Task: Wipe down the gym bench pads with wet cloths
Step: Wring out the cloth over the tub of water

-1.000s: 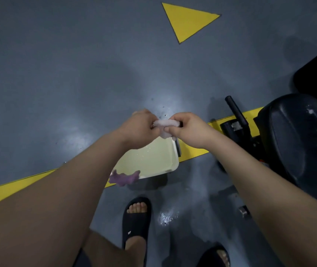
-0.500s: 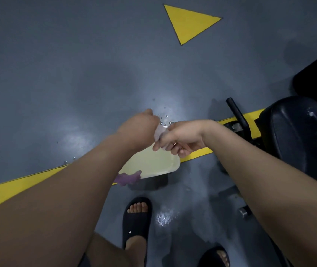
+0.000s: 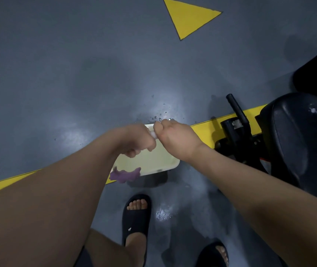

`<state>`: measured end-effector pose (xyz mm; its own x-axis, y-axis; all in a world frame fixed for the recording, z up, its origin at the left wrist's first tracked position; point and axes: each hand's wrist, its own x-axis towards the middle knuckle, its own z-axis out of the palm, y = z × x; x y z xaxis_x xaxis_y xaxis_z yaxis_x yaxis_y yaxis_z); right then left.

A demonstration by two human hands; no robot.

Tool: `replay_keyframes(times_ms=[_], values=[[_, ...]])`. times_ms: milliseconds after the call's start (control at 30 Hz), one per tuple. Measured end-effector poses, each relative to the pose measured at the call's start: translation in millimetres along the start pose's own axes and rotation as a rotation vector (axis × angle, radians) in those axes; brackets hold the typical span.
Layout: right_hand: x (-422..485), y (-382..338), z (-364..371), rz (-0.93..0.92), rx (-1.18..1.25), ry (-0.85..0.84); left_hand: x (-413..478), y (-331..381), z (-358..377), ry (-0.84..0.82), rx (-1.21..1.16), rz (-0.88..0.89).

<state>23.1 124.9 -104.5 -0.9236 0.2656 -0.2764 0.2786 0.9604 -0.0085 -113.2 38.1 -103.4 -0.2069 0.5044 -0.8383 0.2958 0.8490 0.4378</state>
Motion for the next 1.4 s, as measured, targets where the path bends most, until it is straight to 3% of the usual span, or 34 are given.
replay_keyframes(times_ms=[67,167,400,500,600,667,833,933,1167,1400], values=[[0.9,2.4,7.1,0.023,0.011,0.009,4.1,-1.8,3.3,-0.007,-0.010,0.005],[3.8,5.0,8.1,0.073,0.142,-0.105,7.0,-3.9,6.1,0.134,0.269,0.155],[6.8,17.8,-12.6,0.422,1.165,-0.704,-0.6,-22.2,1.6,0.329,0.312,0.568],[3.2,22.4,-14.7,0.440,1.425,-0.830,2.7,-21.8,1.0,0.337,0.413,0.647],[2.4,20.7,-15.0,0.444,1.525,-0.843,0.9,-17.4,4.0,0.286,0.480,0.585],[1.5,17.6,-16.3,0.416,1.402,-0.782,-1.2,-13.9,4.0,0.268,0.519,0.538],[4.0,16.2,-23.7,0.141,0.446,-0.477,-2.6,1.9,3.1,0.318,0.757,0.403],[4.5,11.9,-24.2,0.049,0.082,-0.213,-2.4,7.4,5.1,0.310,0.730,0.320],[4.8,9.7,-6.0,0.001,-0.121,-0.043,-0.7,9.8,7.7,0.228,0.430,0.144],[2.6,11.5,4.6,0.009,-0.139,0.056,0.4,10.7,10.5,0.135,0.157,0.076]])
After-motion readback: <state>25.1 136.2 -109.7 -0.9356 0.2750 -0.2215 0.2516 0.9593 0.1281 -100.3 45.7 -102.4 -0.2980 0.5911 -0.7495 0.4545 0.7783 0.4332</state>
